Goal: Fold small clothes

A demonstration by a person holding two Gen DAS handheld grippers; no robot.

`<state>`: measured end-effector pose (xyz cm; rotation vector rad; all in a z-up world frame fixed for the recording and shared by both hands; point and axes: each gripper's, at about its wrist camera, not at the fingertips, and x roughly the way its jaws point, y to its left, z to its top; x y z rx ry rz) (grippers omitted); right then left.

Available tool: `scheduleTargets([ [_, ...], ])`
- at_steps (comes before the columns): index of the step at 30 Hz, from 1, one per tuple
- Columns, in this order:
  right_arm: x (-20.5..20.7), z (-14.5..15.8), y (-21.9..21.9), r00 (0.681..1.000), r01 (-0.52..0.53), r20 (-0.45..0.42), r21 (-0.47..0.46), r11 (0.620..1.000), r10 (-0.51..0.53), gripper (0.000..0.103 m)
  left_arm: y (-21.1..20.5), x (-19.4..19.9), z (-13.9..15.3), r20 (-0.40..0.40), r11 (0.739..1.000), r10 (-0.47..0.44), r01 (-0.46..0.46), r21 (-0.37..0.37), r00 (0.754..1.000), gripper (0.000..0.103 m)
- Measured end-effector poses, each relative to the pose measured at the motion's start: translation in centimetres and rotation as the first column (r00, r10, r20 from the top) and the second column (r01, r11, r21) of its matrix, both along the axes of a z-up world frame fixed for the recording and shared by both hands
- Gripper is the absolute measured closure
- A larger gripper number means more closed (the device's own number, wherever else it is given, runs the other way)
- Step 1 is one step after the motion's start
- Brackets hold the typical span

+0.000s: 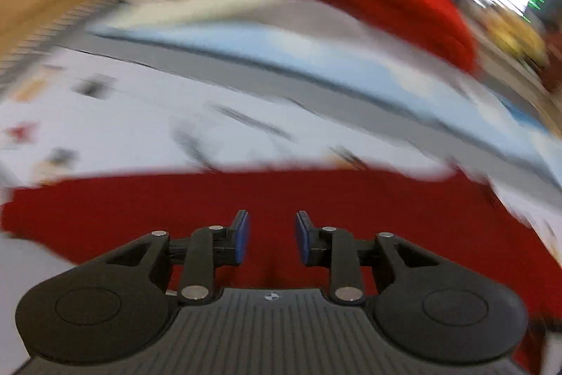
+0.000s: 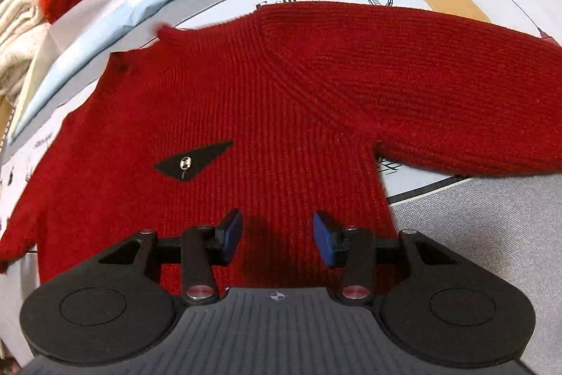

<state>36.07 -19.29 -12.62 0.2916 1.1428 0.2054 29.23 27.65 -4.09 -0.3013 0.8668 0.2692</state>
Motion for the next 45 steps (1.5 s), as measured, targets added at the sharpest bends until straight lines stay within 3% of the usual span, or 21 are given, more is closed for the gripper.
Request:
scheduleTargets([
  [5, 0.3, 0.0, -0.3, 1.0, 0.018, 0.007, 0.002, 1.0, -0.018, 0.057, -4.4, 1.8, -4.4, -0.084, 0.981, -0.166, 0.156, -0.112, 0.983, 0.071],
  [8, 0.3, 0.3, -1.0, 0.999, 0.034, 0.004, 0.002, 0.999, -0.034, 0.057, -4.5, 2.4, -7.6, -0.186, 0.985, -0.161, 0.146, -0.09, 0.969, 0.071],
  [10, 0.3, 0.2, -1.6, 0.999, 0.046, -0.002, -0.001, 0.999, -0.046, 0.057, -4.6, 2.3, -9.7, -0.308, 0.99, -0.139, 0.129, -0.051, 0.941, 0.069],
  [15, -0.7, 0.9, -3.4, 0.999, 0.045, -0.014, -0.016, 0.999, -0.045, 0.057, -4.2, 1.1, -8.9, -0.334, 0.988, -0.155, 0.141, -0.067, 0.93, 0.069],
  [17, -1.5, 1.2, -3.8, 0.999, 0.035, -0.021, -0.024, 0.999, -0.035, 0.057, -4.3, 0.7, -8.9, -0.367, 0.982, -0.186, 0.162, -0.097, 0.912, 0.067],
  [21, -3.9, 1.1, -4.5, 0.999, -0.006, -0.045, -0.124, 0.992, 0.0, 0.056, -5.7, -1.3, -8.3, -0.387, 0.965, -0.259, 0.252, -0.071, 0.885, 0.062],
  [23, -5.5, 0.3, -5.0, 0.995, -0.041, -0.092, -0.123, 0.992, 0.03, 0.056, -6.2, -2.6, -8.1, -0.399, 0.951, -0.302, 0.3, -0.069, 0.866, 0.062],
  [27, -9.3, 0.3, -5.4, 0.989, -0.126, -0.092, -0.142, 0.982, 0.114, 0.056, -6.5, -6.7, -8.2, -0.437, 0.921, -0.369, 0.385, -0.055, 0.82, 0.061],
  [31, -13.2, 0.4, -6.3, 0.984, -0.14, -0.13, -0.122, 0.983, 0.124, 0.056, -6.9, -11.4, -8.7, -0.475, 0.896, -0.414, 0.439, -0.063, 0.777, 0.06],
  [37, -18.1, 1.5, -6.5, 0.966, -0.164, -0.225, -0.143, 0.976, 0.129, 0.056, -7.4, -18.2, -7.5, -0.527, 0.882, -0.433, 0.465, -0.078, 0.731, 0.06],
  [39, -20.0, 1.9, -6.4, 0.962, -0.181, -0.231, -0.158, 0.971, 0.142, 0.056, -6.9, -20.3, -6.9, -0.523, 0.891, -0.428, 0.44, -0.109, 0.737, 0.059],
  [42, -22.1, 1.6, -7.0, 0.963, -0.164, -0.239, -0.155, 0.974, 0.124, 0.056, -6.1, -22.7, -6.4, -0.48, 0.929, -0.359, 0.355, -0.104, 0.8, 0.059],
  [45, -22.8, 1.1, -8.3, 0.972, -0.066, -0.231, -0.102, 0.993, 0.041, 0.056, -5.7, -24.3, -7.9, -0.459, 0.954, -0.3, 0.273, -0.126, 0.836, 0.06],
])
